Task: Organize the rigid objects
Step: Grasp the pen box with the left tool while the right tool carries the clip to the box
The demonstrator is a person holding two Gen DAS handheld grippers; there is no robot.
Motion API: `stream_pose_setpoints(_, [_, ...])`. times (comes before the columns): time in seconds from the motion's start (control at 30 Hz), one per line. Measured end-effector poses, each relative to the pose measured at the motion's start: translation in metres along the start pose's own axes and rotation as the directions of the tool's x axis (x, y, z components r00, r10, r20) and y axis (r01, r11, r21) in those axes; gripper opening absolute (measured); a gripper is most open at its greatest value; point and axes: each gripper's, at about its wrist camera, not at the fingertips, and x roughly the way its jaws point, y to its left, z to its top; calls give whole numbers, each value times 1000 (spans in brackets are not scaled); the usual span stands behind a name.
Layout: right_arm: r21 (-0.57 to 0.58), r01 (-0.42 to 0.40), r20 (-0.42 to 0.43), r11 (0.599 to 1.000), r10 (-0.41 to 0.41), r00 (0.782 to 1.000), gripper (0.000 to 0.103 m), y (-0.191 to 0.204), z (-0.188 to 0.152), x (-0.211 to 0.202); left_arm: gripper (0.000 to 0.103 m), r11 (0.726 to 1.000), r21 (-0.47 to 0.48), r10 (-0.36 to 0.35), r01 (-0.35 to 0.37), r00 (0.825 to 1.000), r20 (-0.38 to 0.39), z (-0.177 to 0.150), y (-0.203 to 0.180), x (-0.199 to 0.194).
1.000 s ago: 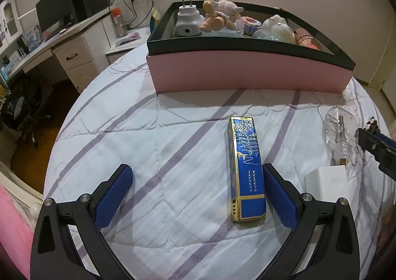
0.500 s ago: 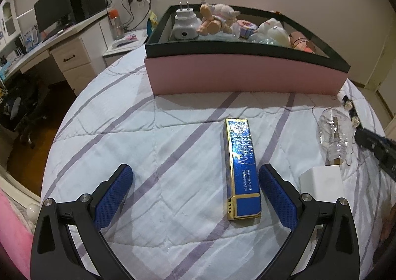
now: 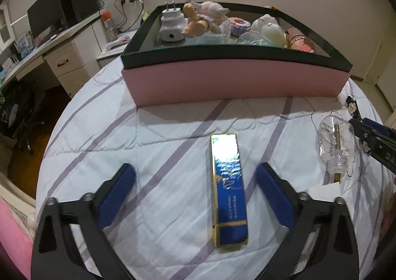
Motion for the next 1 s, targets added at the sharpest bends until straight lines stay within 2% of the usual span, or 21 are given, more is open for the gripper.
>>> stream_pose_setpoints(0.03, [-8,0,-4,1000,0,1000,51,1,1,3,76,1000,7,-8,8,1000,12,0,-1,-2])
stream_pose_setpoints(0.1, [-21,-4,-5,1000,4,1000,42,3,2,4,59,999,26,-23,23,999,30,-2,-4,-7])
stream_pose_setpoints(0.13, [-28,-17,-3,999,17,1000,29,4,2,3,52,999,41,-28,27,999,32,-2,-6,-7])
stream_pose_setpoints(0.17, [-35,-27,-2,999,27,1000,21,5,1,3,48,998,50,-36,34,999,35,-2,-8,-8])
stream_pose_setpoints(0.23, [-41,-45,0,998,45,999,18,7,0,1,28,998,57,-40,38,998,41,-3,-10,-11])
stream_pose_setpoints(0.3, [-40,-69,9,997,69,998,18,6,-2,-4,22,996,72,-50,47,998,41,-6,-11,-14])
stream_pose_setpoints(0.5, [-16,-128,38,992,129,991,18,6,-13,-21,21,996,41,-81,79,995,55,-11,-8,-26])
stream_pose_setpoints(0.7, [-11,-163,79,987,163,983,18,9,-17,-42,21,996,38,-86,82,991,101,-13,-5,-53])
stream_pose_setpoints(1.0, [-76,-208,141,975,217,966,18,30,-6,-77,21,992,83,-105,92,981,161,10,-14,-81])
